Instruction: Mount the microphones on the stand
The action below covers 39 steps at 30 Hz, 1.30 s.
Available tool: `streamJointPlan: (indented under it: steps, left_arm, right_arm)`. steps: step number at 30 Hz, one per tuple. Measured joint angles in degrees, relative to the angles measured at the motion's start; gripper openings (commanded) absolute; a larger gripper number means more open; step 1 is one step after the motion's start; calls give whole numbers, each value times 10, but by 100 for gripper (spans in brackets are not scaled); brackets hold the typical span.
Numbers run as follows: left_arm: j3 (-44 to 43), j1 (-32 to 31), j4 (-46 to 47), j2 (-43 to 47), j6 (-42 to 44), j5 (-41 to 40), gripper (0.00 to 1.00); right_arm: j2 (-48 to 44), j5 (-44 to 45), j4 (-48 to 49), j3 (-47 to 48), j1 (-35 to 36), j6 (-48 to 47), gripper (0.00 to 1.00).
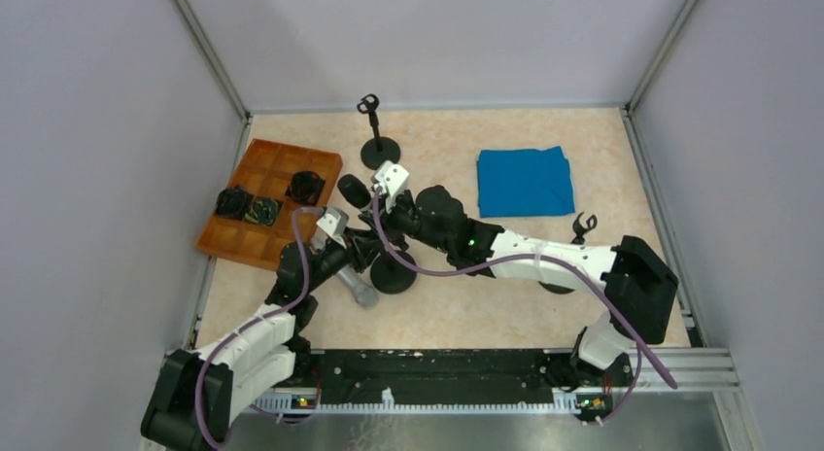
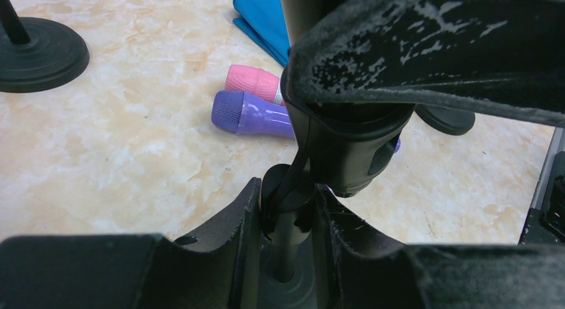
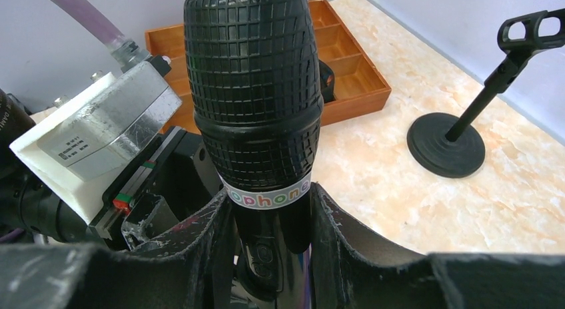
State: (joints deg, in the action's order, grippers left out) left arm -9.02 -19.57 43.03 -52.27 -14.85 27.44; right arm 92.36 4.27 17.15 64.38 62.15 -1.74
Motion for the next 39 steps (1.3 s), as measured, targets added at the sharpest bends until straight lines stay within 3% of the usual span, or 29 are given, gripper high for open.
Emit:
streamJointPlan:
  steps: [9,25,39]
  left_arm:
    - [-1,-2,3,-4,4,1,0]
    - [-2,-39,-9,0,43,-20,0]
    - [-2,-55,-12,4,43,-58,0]
  right_arm:
    - [0,0,-12,4,0,2,0]
    - [33,-17,-296,168,0,-26,0]
    - [104,-33,-351,264,0,-64,0]
